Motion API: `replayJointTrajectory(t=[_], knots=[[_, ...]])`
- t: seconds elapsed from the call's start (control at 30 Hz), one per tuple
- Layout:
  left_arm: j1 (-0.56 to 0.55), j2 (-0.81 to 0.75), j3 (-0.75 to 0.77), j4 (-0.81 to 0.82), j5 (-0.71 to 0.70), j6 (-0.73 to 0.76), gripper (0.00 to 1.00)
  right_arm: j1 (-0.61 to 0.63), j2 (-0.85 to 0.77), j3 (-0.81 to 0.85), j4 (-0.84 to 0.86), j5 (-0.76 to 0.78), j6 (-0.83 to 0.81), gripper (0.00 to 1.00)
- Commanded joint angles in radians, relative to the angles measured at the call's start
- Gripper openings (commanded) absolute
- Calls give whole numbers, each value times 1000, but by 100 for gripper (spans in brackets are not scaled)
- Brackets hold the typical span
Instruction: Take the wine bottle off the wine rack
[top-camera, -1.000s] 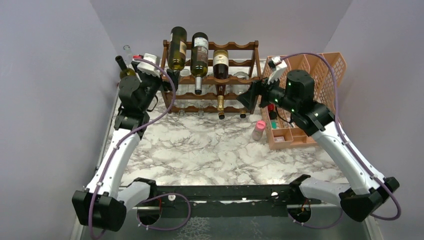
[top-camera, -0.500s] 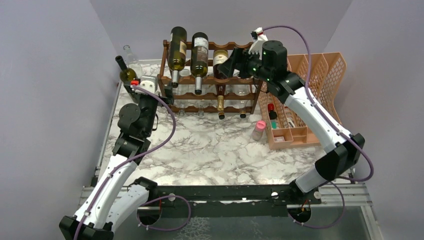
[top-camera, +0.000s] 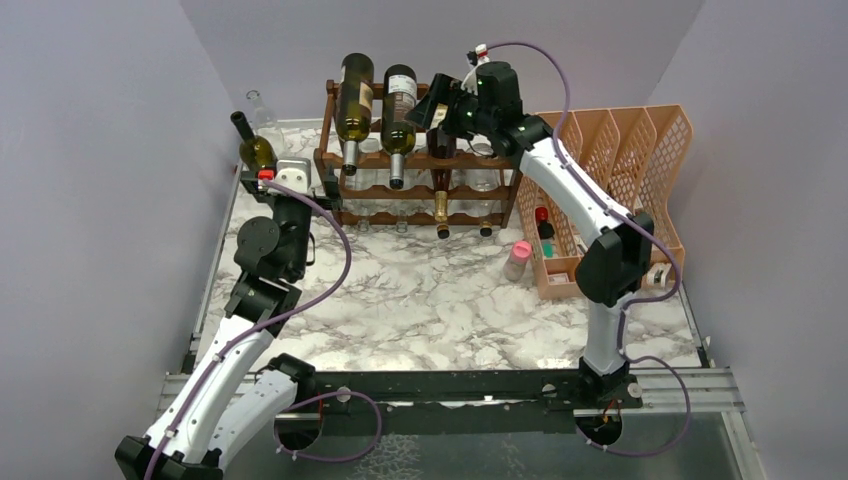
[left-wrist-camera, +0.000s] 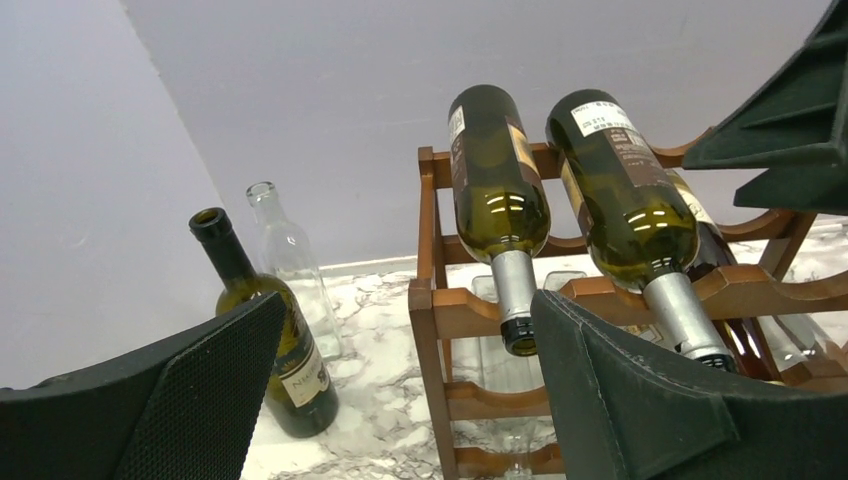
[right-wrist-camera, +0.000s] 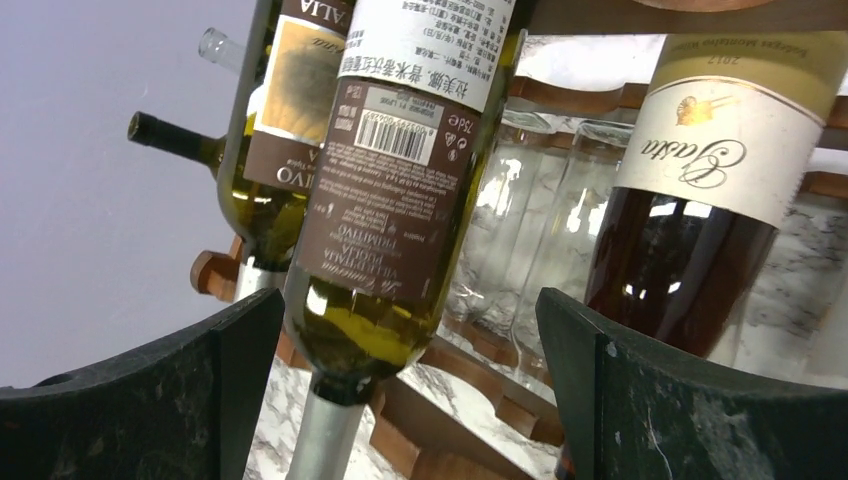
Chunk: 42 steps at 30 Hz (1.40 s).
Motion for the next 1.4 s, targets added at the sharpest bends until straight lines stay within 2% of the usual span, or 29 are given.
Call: replayJointTrajectory(t=[0.0,0.23,0.83,0.9,1.17,1.37], knots=[[-7,-11,-16,36,-30,22,99,11,75,98,-21,-21,63,100],[-7,-8,-19,36,-25,23,99,25,183,204,-14,-39,137,100],[-17,1,-21,38,-11,23,99,28,325,228,124,-95,375,98],[-17,2,-22,38,-10,23,99,28,325,221,136,-96,388,94],[-22,9,-27,45,-2,20,99,26,244,123,290,-108,427,69],[-24,19,-22,71,50,-56,99,11,144,9,451,-138,513,55]])
